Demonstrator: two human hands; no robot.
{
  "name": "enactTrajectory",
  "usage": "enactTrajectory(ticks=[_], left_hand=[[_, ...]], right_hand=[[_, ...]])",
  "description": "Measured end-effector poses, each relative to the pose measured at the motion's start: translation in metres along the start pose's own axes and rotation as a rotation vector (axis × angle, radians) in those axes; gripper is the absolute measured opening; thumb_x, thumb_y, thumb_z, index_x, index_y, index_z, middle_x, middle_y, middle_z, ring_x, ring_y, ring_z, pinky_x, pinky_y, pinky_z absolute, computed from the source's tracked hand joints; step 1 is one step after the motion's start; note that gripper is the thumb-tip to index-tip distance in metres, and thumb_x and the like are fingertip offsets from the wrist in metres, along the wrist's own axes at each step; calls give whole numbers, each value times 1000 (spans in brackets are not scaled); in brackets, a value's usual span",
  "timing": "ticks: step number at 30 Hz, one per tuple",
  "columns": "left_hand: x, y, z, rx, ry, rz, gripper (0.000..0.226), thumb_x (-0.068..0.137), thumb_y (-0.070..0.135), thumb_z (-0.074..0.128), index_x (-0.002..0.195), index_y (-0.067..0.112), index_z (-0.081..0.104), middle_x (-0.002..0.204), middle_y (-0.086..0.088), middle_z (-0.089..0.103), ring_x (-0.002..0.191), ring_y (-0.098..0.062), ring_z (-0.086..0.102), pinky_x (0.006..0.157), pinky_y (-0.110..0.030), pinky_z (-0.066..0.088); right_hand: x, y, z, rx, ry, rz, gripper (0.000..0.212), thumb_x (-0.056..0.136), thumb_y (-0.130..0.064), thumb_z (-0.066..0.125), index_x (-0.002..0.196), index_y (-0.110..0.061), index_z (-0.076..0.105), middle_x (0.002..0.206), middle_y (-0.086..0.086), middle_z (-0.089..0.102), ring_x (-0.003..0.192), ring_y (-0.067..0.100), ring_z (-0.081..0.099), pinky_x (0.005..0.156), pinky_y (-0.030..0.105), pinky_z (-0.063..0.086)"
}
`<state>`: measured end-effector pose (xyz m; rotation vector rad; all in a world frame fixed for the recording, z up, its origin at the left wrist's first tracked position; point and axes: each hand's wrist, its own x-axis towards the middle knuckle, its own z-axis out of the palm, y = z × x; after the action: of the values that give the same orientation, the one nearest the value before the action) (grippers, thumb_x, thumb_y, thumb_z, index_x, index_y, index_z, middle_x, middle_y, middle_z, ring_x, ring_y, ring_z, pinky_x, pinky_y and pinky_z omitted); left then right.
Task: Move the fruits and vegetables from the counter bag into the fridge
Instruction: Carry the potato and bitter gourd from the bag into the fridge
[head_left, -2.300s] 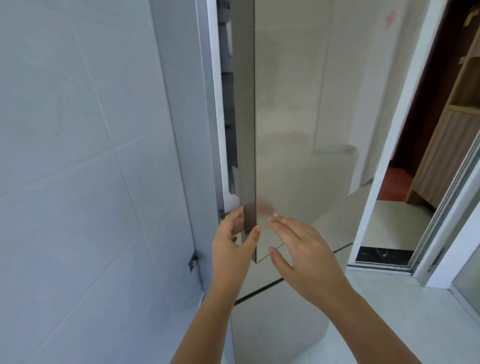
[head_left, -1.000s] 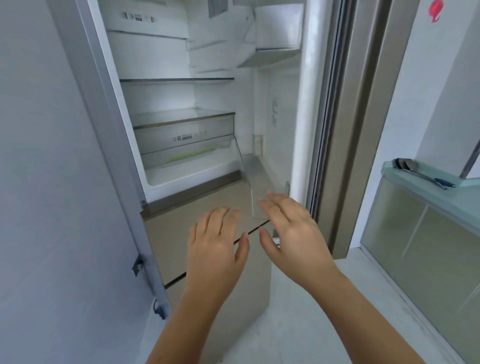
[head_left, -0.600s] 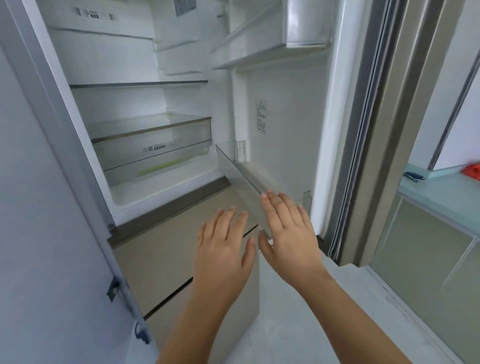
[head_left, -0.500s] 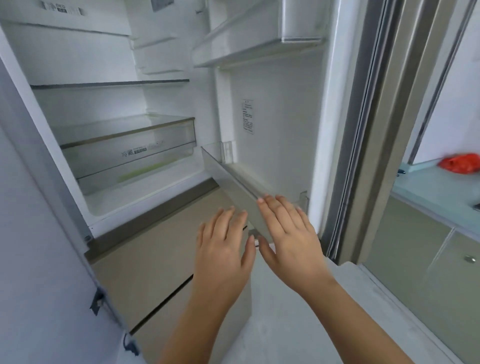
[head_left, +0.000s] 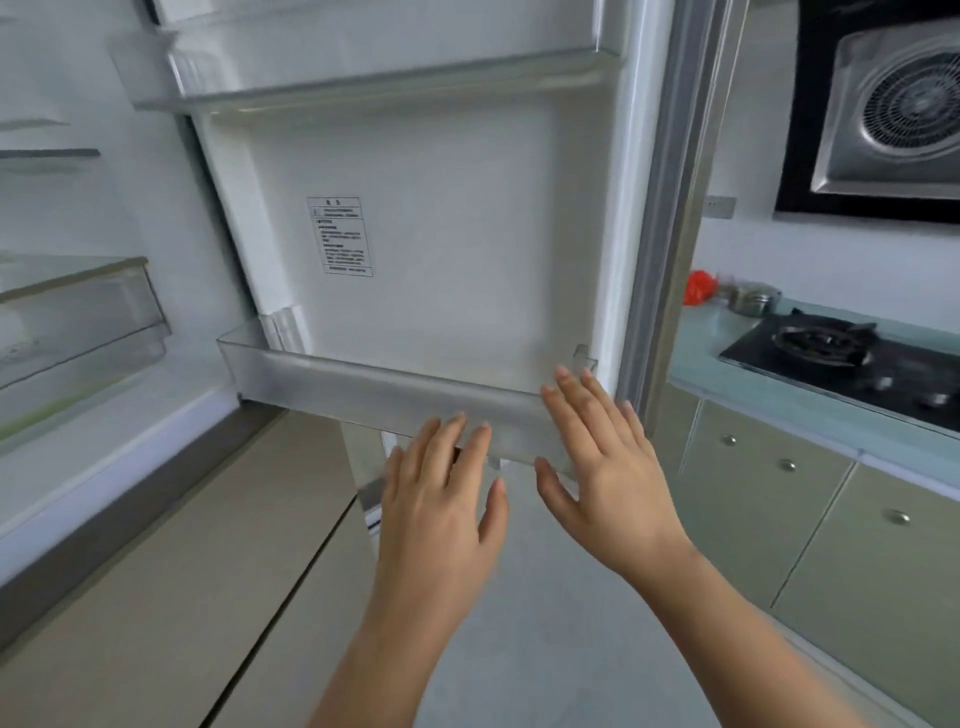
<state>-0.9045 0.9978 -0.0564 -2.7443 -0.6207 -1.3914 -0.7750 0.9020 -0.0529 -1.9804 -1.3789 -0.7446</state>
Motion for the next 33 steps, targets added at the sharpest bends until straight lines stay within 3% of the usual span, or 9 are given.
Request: enactTrajectory(ticks=[4,7,16,28,33], left_hand=[[31,5,25,-31,29,72,38,84,26,45,115,7,55,116,-16,61,110,-37,56,87,-53,46],[53,10,46,-29,16,83,37,83,28,43,116,10,49,118,-15,60,114,-36,54,88,-54,44],[122,17,109,26,-55,92,41,81,29,39,112,9,57,117,-14,61,114,-36,55,89,-56,43],[163,15,164,74,-67,82,42,81,30,40,113,9,58,117,-15,62,114,-37,55,90,-59,41],[170,31,169,-49,10,152,36,82,28,42,114,13,51,117,-13,61,114,-35,54,92,-56,40]], right_hand=[[18,29,8,-101,-24,70,59,83,-38,41,133,-6,43,140,13,45,131,30,36,100,49,31],[36,55,16,-138,-49,110,58,80,-34,51,130,-4,46,137,15,48,128,34,42,96,55,37],[94,137,44,-93,-84,65,57,73,-17,72,124,-2,52,128,14,55,117,34,52,91,52,45],[125,182,69,-25,-99,46,57,80,-37,41,129,-8,50,131,8,53,123,32,47,94,54,43],[112,182,52,-94,-23,98,51,81,-33,49,128,-12,52,134,9,52,128,33,42,97,55,35]])
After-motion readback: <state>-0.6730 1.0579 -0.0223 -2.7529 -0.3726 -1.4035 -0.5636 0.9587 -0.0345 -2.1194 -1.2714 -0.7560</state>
